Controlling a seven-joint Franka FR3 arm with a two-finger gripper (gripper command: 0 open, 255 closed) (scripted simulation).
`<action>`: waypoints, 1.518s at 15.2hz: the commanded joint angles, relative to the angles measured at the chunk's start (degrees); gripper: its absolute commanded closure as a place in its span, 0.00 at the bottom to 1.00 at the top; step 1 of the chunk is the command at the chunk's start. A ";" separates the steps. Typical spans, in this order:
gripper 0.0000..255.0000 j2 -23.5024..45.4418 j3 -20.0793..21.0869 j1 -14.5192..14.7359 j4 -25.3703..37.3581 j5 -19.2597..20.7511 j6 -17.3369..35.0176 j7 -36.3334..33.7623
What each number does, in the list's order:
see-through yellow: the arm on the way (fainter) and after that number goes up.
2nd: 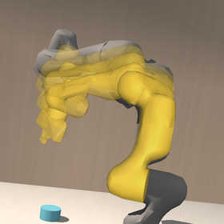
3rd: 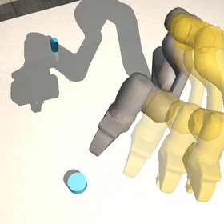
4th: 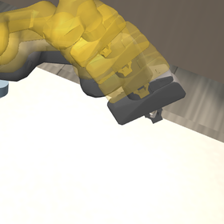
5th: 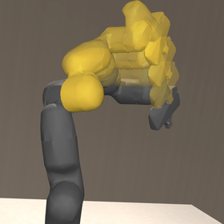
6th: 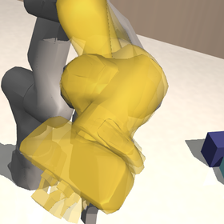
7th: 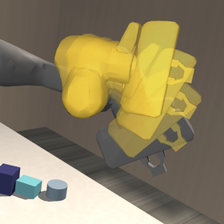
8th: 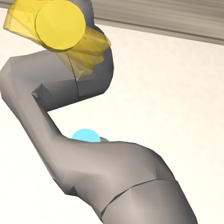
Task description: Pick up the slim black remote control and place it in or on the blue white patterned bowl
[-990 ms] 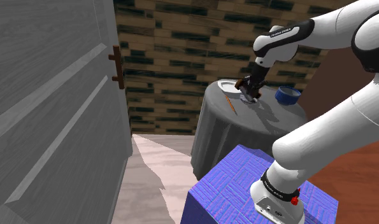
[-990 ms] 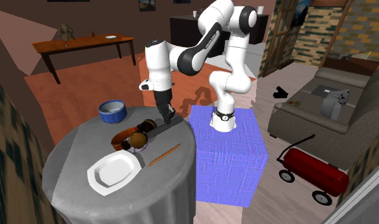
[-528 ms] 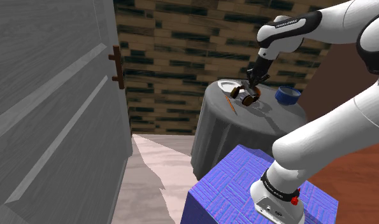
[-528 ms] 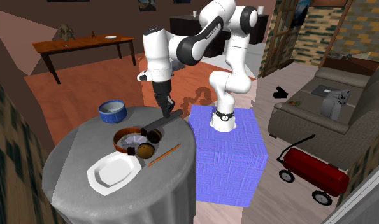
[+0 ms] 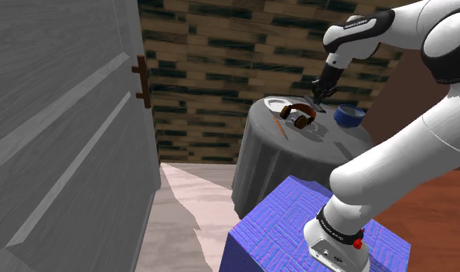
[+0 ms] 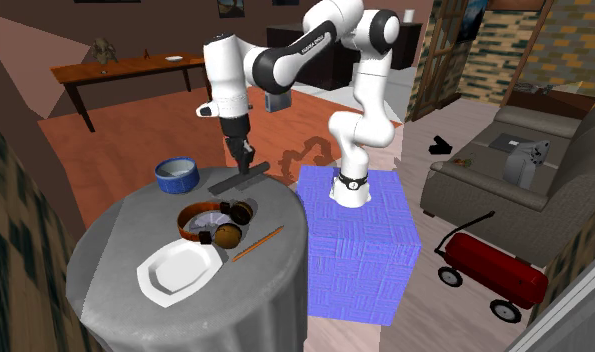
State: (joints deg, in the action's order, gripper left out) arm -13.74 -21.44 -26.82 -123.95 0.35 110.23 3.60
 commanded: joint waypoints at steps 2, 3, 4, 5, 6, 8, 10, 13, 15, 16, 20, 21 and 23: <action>1.00 3.66 -3.16 -1.42 3.27 -0.72 0.01 5.12; 1.00 4.91 -4.12 -1.86 4.55 -1.09 -0.17 6.72; 1.00 6.24 -5.04 -2.33 5.90 -1.54 -0.38 8.34; 1.00 7.64 -5.94 -2.83 7.31 -2.07 -0.62 9.98; 1.00 9.10 -6.81 -3.34 8.80 -2.66 -0.89 11.63; 1.00 12.22 -8.46 -4.50 11.99 -4.08 -1.55 14.97; 1.00 15.61 -9.92 -5.87 15.48 -5.77 -2.38 18.34; 1.00 21.16 -11.69 -8.44 21.36 -8.75 -4.03 23.31; 1.00 25.14 -12.50 -10.60 25.76 -10.93 -5.44 26.47; 1.00 27.19 -12.78 -11.83 28.11 -12.05 -6.25 27.97; 1.00 35.85 -13.16 -17.66 38.84 -16.52 -10.18 33.25; 1.00 38.13 -13.07 -19.35 41.91 -17.60 -11.35 34.35; 1.00 41.71 -12.76 -22.14 46.98 -19.19 -13.32 35.79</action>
State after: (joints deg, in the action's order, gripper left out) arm 26.12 -34.39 -47.70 -79.47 -17.98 97.80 38.71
